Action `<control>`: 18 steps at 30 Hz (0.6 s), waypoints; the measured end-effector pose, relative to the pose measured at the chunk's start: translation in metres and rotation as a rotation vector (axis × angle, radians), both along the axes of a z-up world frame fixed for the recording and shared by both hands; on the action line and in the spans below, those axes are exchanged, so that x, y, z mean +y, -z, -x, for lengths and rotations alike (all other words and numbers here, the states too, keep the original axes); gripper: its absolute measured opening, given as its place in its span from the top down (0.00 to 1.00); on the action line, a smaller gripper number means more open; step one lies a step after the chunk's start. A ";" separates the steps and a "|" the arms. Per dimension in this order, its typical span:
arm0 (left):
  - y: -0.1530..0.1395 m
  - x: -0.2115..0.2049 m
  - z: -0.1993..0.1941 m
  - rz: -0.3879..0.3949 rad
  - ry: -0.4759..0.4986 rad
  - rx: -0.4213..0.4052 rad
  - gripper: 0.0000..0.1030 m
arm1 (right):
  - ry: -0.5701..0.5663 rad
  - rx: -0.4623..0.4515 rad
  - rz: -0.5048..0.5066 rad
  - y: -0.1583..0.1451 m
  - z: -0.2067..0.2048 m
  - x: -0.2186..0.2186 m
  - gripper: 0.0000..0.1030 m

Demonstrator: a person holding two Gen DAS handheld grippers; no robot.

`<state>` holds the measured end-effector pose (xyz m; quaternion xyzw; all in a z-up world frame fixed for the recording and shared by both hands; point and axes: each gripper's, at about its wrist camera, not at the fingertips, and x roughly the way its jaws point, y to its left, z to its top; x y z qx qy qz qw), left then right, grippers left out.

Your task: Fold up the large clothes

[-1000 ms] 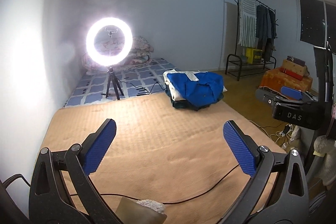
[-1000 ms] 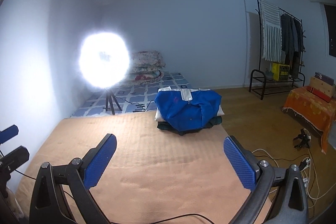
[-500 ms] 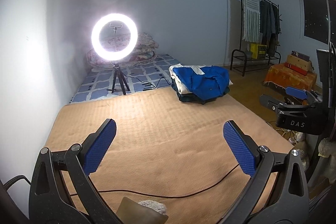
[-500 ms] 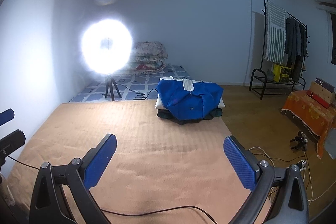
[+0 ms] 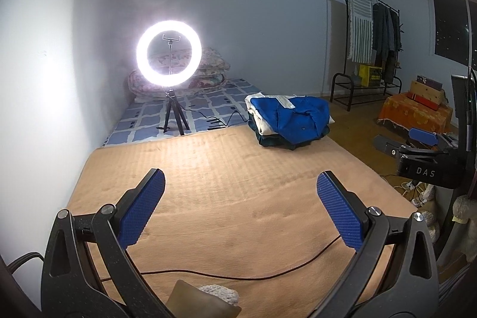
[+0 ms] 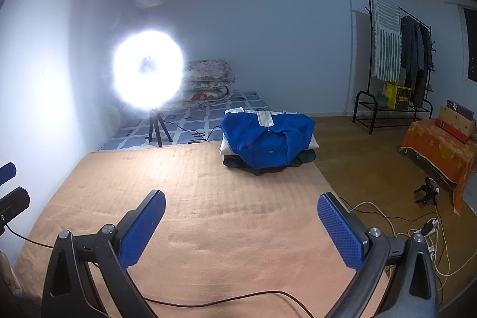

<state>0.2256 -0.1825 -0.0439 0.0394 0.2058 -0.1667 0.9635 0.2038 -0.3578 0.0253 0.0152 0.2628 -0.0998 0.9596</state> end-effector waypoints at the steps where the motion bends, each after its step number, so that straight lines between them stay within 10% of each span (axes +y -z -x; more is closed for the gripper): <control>1: 0.000 0.000 0.001 -0.001 -0.001 -0.001 0.00 | -0.001 0.000 0.000 0.000 0.000 0.001 0.00; 18: -0.004 0.003 0.000 -0.010 -0.019 -0.010 0.00 | -0.012 0.005 -0.005 0.001 0.001 0.002 0.00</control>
